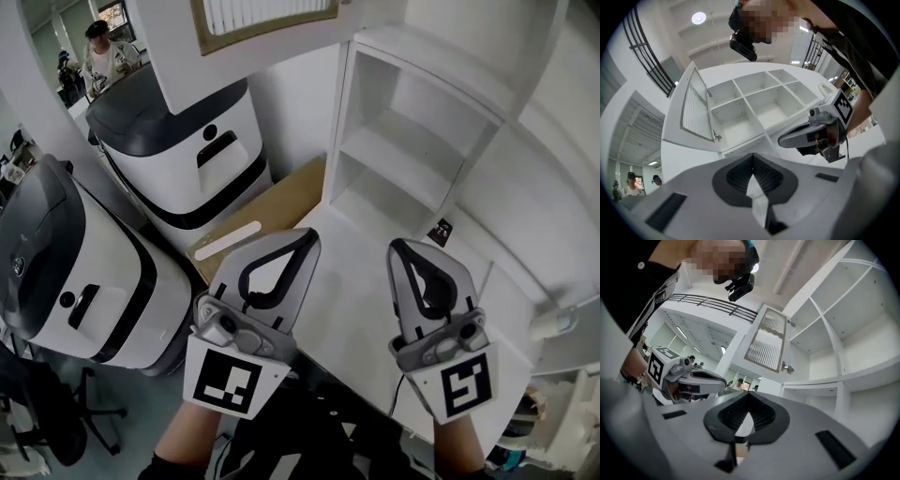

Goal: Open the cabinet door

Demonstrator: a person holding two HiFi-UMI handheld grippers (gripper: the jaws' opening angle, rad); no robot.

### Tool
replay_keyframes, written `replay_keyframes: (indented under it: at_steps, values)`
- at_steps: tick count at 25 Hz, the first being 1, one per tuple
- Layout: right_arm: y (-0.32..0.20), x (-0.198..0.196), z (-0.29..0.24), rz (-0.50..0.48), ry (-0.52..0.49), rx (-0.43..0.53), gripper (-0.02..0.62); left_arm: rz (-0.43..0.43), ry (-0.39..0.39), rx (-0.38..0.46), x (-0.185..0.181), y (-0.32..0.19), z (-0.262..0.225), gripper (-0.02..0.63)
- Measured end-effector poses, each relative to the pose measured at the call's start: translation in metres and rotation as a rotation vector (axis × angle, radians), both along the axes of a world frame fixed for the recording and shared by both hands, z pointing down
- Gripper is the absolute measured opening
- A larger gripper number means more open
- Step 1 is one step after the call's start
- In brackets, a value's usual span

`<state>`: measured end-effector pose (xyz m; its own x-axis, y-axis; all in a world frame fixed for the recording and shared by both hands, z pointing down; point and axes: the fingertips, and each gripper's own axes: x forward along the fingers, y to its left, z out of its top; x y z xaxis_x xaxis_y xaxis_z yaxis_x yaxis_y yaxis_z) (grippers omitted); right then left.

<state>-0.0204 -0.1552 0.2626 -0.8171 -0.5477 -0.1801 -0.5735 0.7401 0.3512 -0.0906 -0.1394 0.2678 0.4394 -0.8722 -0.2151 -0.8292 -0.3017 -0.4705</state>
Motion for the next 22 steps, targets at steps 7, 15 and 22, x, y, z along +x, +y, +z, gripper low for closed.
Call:
replay_keyframes:
  at_steps: [7, 15, 22]
  values:
    - [0.003, 0.031, 0.014, 0.094, 0.004, -0.048, -0.002, 0.118, 0.020, -0.033, 0.037, -0.007, 0.014, -0.005]
    - [0.006, 0.066, 0.033, 0.202, 0.016, -0.096, -0.002, 0.227, 0.024, -0.066, 0.069, -0.012, 0.027, -0.005]
    - [0.012, 0.100, 0.048, 0.311, 0.012, -0.136, -0.002, 0.319, -0.008, -0.092, 0.098, -0.013, 0.040, -0.005]
